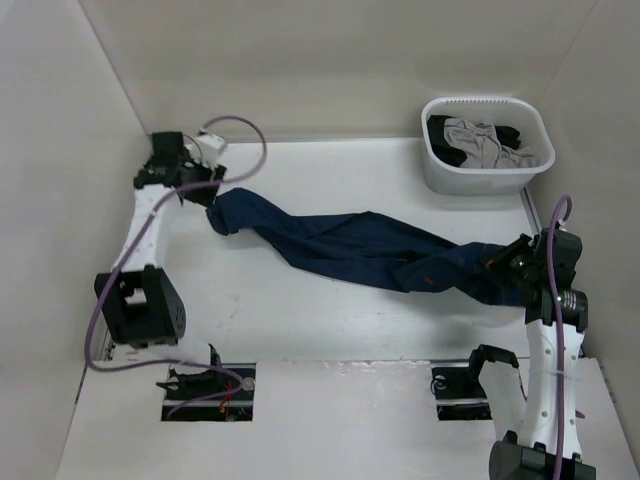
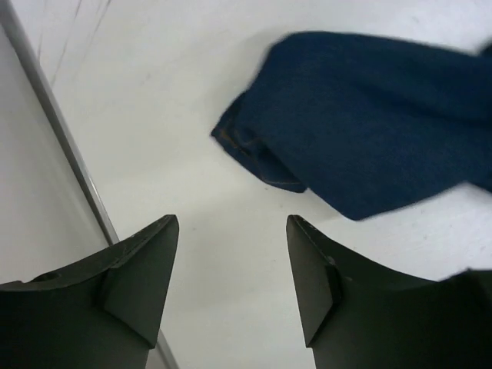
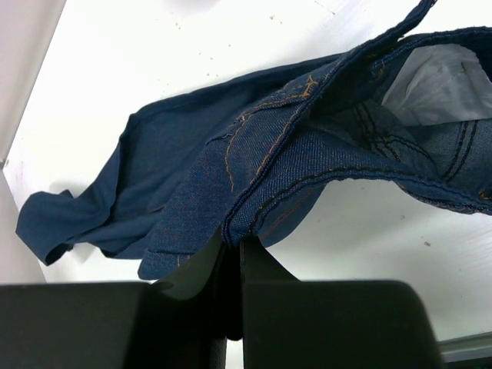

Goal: Fold and stack the trousers
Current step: Flatten the trousers out

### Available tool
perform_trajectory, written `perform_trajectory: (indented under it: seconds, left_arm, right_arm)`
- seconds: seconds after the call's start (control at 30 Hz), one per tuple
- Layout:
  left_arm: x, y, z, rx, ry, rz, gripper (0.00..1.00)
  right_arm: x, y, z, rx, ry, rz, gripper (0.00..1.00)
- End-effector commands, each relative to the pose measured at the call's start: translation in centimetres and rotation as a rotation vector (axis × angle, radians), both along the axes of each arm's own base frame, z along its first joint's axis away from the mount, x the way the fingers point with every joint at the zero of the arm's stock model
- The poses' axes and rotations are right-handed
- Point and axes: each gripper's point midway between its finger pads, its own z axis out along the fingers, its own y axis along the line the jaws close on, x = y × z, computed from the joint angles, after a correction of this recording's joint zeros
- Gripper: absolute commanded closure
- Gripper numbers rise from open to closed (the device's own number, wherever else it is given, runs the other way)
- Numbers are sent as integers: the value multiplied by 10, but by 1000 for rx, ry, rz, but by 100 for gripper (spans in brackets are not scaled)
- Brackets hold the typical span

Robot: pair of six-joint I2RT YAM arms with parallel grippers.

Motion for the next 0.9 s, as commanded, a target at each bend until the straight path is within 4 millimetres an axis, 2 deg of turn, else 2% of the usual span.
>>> perform_trajectory:
  seconds: [0.0, 0.07, 0.13, 0.2, 0.37, 0.43, 0.57, 0.63, 0.7, 0.87]
  left_arm:
    - [-32, -7, -40, 339, 39, -248, 42]
    - [-53, -10, -59, 425, 65, -296, 41]
    - [-56, 0, -69, 501, 56, -260, 41]
    - [-53, 2, -71, 529, 32, -233, 41]
    - [-38, -22, -62, 533, -76, -245, 38]
    - [-38, -34, -65, 517, -81, -271, 36]
    - [-56, -51, -94, 485, 12, -309, 35]
    - [-61, -55, -101, 457, 28, -291, 36]
    - [-55, -56, -99, 445, 10, -258, 36]
    - [-9, -40, -85, 458, -96, -100, 38]
  right_arm:
    - [4, 2, 16, -11, -51, 13, 99]
    - [4, 2, 14, -7, -51, 10, 99]
    - [4, 2, 12, -3, -50, 9, 99]
    - [5, 3, 11, 3, -51, 10, 99]
    - [8, 6, 12, 21, -62, 20, 98]
    - [7, 6, 12, 21, -62, 20, 98]
    - [5, 3, 15, 16, -80, 5, 97]
    - [4, -1, 18, 12, -92, -16, 96]
    - [5, -2, 18, 21, -94, -20, 96]
    - [9, 2, 9, 42, -77, -7, 97]
